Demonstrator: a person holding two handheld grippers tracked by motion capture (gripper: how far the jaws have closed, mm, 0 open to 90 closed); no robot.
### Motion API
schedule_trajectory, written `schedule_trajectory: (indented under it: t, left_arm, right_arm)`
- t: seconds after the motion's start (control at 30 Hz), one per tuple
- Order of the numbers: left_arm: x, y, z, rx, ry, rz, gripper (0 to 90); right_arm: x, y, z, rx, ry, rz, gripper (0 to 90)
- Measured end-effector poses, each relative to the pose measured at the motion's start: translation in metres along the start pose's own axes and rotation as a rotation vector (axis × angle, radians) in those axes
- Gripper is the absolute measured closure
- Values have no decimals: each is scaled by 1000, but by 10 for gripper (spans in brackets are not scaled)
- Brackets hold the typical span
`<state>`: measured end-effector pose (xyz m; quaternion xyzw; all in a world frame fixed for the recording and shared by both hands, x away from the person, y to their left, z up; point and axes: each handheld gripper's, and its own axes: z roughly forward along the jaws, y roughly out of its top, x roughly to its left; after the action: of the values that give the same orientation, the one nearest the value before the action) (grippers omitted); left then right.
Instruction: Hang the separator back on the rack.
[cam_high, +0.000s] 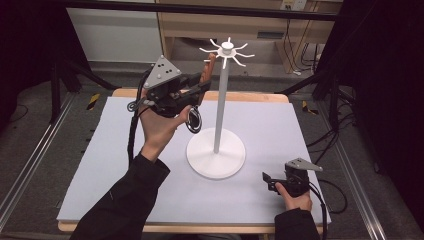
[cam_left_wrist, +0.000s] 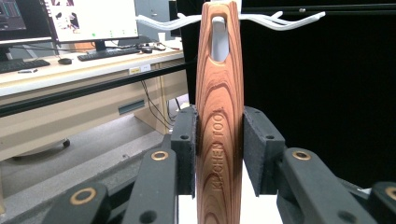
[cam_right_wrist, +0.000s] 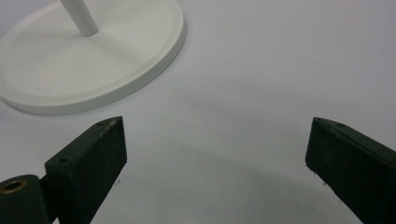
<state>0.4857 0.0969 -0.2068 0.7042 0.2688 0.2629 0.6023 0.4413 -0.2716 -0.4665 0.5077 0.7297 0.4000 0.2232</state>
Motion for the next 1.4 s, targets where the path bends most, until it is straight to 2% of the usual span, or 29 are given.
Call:
schedule_trajectory:
  t: [0.7,0.87,1.0,1.2,1.33,1.4]
  left_arm:
    - [1,-4,2,-1,12,1,648]
    - [3,-6,-2,-6,18,3,565]
    - [5,-9,-7,10,15,-5,496]
    - [9,-16,-15,37,19,18,438]
    - [13,-25,-24,49,20,48,414]
    - [15,-29,-27,58,16,48,404]
  right_arm:
    - [0,0,0,0,0,-1,59]
    - [0,0,0,1,-1,-2,59]
    - [0,0,0,1,-4,-2,59]
    - [-1,0,0,1,-8,-6,59]
    - [-1,0,0,4,-8,-5,59]
    - [-1,0,0,4,-7,-4,59]
